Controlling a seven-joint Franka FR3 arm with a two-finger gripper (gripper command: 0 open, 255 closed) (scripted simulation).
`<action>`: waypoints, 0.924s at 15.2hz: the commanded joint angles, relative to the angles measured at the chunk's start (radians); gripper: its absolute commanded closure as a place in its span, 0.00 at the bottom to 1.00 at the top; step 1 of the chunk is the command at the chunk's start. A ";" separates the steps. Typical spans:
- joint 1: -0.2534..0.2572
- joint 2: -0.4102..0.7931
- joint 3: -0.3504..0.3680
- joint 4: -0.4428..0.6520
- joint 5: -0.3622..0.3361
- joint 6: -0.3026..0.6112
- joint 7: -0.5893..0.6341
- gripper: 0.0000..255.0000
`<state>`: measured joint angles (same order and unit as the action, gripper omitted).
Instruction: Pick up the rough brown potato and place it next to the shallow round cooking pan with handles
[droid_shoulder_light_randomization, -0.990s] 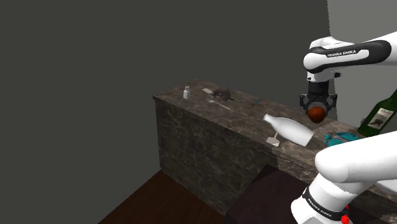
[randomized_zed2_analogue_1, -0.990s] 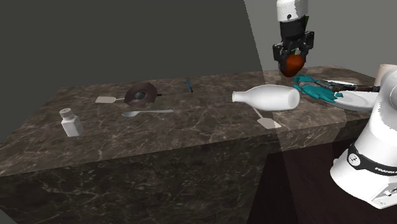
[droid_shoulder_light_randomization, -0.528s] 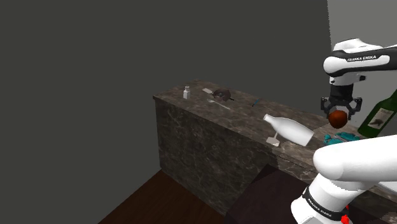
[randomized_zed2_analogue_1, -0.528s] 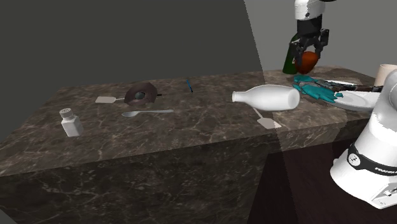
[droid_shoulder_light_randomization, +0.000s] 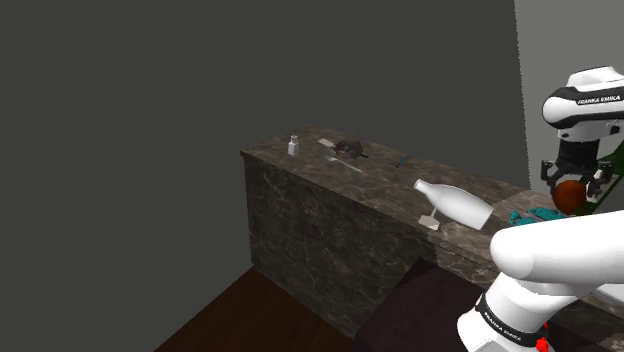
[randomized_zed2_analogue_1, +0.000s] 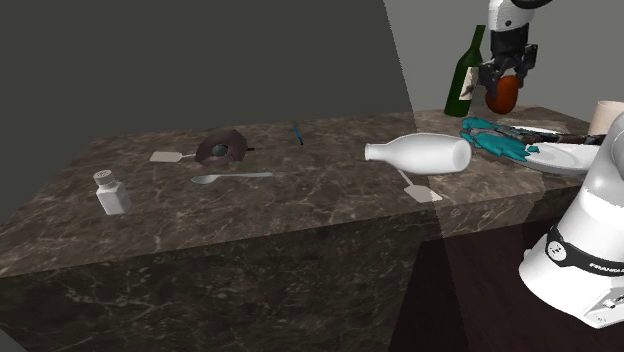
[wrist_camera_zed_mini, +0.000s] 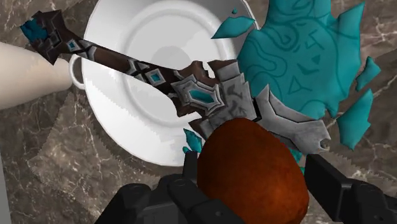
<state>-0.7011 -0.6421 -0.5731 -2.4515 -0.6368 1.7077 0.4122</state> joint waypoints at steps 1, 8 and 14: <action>-0.021 0.002 -0.045 0.019 -0.033 0.010 -0.055 1.00; -0.043 0.084 -0.218 0.124 -0.097 0.086 -0.225 1.00; -0.008 0.204 -0.405 0.252 -0.091 0.173 -0.385 1.00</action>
<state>-0.7213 -0.4684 -0.9347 -2.2290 -0.7340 1.8590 0.0630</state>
